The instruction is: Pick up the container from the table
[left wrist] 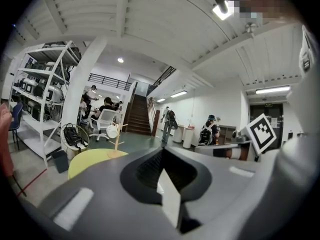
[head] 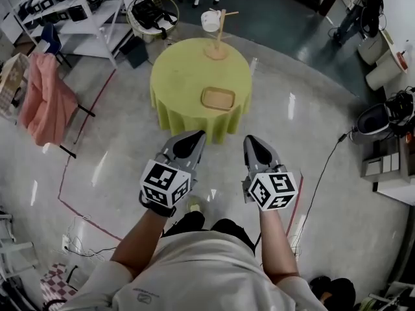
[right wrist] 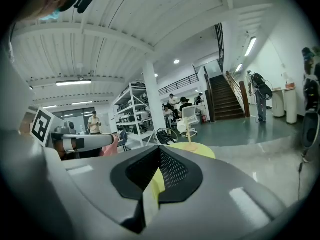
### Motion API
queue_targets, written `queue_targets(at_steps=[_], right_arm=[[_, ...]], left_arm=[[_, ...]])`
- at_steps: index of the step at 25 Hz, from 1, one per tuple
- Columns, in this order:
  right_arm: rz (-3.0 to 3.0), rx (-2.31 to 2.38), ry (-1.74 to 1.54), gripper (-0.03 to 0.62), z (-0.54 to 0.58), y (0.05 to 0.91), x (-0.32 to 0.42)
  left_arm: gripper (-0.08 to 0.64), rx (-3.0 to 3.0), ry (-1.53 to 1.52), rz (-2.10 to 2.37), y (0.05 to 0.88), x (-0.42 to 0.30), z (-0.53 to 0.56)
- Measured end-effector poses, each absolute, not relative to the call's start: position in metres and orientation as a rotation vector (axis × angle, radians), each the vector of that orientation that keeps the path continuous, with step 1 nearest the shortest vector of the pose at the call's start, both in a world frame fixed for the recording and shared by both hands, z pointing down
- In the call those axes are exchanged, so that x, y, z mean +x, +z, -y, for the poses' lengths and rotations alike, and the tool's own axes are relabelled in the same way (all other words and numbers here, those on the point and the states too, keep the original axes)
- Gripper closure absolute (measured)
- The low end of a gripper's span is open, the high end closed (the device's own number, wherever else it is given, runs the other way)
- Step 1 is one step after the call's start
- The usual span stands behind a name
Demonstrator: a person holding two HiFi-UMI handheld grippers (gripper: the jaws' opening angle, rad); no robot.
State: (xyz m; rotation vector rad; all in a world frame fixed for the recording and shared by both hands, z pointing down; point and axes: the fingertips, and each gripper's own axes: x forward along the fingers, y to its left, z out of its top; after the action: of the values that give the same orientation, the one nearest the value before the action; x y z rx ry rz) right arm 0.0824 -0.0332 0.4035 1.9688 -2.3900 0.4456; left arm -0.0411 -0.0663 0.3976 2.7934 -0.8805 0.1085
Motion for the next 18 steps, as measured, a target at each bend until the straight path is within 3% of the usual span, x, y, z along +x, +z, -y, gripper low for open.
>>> queue_targets(at_steps=[18], right_arm=[[2.231, 1.974, 0.570, 0.583, 0.161, 0.461, 0.129]], left_arm=[[0.554, 2.762, 0.128, 0.876, 0.441, -0.002, 0.184]])
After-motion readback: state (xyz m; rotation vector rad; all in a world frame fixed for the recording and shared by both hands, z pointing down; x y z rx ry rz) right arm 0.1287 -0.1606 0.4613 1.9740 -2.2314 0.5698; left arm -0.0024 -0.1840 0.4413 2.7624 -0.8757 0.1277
